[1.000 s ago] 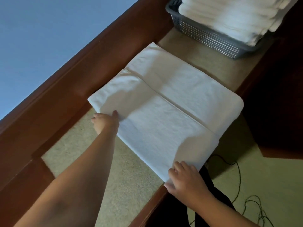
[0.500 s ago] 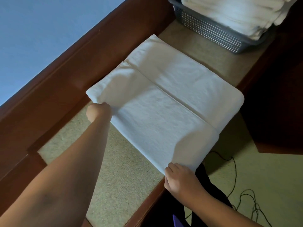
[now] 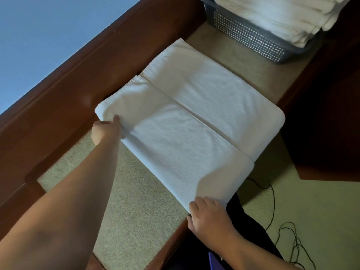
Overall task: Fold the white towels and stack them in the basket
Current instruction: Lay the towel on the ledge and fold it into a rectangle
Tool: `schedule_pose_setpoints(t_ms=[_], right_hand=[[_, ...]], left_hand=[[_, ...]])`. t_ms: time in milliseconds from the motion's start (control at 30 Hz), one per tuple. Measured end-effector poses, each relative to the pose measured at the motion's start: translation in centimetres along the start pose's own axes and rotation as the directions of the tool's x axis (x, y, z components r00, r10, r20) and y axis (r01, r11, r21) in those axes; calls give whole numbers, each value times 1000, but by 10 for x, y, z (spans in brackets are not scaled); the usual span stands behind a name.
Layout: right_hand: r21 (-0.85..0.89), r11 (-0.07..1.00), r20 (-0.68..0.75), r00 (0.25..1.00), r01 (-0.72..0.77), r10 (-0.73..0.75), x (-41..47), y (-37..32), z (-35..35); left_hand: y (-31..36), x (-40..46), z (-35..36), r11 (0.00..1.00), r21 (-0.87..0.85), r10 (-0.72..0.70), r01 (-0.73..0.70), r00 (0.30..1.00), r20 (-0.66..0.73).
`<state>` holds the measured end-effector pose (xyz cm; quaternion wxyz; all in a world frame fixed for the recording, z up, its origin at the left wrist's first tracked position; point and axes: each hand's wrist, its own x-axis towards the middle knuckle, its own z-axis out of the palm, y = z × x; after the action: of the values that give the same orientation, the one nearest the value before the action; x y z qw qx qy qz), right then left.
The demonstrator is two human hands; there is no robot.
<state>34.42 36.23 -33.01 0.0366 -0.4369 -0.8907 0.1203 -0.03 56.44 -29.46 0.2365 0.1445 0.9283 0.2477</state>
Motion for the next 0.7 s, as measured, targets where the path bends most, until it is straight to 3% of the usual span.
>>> schedule_pose_setpoints(t_ms=[200, 400, 700], right_hand=[[13, 999, 114, 993, -33, 32, 7, -7, -12], [29, 999, 246, 969, -40, 31, 13, -7, -17], [-38, 987, 172, 974, 156, -147, 11, -18, -26]], left_hand=[[8, 11, -7, 990, 140, -18, 21, 1000, -26], [-2, 3, -8, 997, -20, -79, 79, 997, -17], [-23, 25, -7, 983, -166, -85, 78, 996, -30]])
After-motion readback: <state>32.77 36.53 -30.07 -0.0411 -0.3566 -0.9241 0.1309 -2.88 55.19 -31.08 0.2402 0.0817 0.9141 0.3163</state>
